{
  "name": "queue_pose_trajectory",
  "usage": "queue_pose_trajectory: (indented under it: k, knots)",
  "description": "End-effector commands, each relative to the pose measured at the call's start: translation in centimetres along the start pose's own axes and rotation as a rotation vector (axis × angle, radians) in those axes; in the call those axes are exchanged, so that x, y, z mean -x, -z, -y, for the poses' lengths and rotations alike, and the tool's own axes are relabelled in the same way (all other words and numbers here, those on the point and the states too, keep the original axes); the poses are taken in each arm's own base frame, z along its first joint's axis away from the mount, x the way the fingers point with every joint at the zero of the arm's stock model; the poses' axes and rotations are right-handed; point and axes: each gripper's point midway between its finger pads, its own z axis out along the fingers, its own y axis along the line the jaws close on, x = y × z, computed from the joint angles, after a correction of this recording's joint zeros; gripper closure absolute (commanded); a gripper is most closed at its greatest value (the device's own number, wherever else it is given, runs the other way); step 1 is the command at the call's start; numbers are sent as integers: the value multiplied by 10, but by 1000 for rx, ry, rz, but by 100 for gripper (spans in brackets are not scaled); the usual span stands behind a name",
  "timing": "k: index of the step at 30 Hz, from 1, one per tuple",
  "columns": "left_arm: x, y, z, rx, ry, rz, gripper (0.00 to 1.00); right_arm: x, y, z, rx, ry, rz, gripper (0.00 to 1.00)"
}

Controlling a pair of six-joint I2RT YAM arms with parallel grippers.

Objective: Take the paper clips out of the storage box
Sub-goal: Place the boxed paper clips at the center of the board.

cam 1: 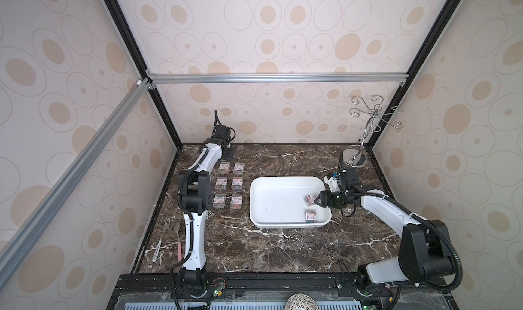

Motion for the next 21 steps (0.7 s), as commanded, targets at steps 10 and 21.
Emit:
queue_pose_trajectory:
  k: [10,21]
  knots:
    - [-19,-17,-65,2,-15,-26,46,5,2,2,-17,9,-19,44]
    - [-56,-42,-78,5,0,-103,46,3,1,4,-26,6,-24,44]
